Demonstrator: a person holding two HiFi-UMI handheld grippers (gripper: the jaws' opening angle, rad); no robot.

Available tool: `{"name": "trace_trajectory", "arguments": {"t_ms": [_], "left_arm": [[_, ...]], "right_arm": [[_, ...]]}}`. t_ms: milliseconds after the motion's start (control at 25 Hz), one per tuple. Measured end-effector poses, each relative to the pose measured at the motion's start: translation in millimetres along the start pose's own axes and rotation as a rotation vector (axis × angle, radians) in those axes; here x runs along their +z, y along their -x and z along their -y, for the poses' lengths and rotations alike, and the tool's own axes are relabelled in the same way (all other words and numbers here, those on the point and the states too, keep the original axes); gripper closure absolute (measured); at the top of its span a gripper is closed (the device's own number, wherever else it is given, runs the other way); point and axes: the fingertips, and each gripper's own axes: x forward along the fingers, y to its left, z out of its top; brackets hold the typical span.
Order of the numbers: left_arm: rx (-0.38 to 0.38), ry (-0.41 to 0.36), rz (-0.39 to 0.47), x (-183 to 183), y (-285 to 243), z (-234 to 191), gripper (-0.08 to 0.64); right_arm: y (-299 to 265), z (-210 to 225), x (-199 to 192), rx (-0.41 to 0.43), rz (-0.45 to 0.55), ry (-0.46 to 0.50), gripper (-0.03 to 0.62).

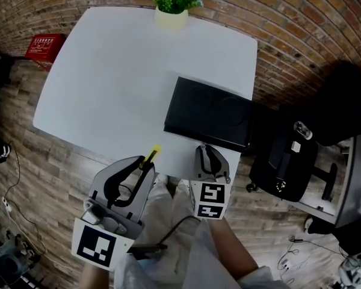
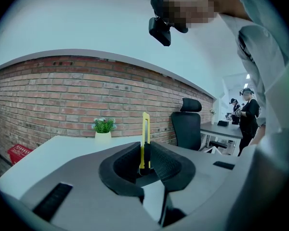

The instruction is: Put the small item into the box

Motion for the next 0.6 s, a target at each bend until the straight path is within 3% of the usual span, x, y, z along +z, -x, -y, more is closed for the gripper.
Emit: {"name": "trace_trajectory", "arguments": {"t_ms": [600], "left_arm": [[-0.044,-0.007,0.019,0.9,2.9,7.3,0.486]], "right_arm": [[45.8,-35.8,-34.4,0.023,-0.06,-0.032,0.529]]}}
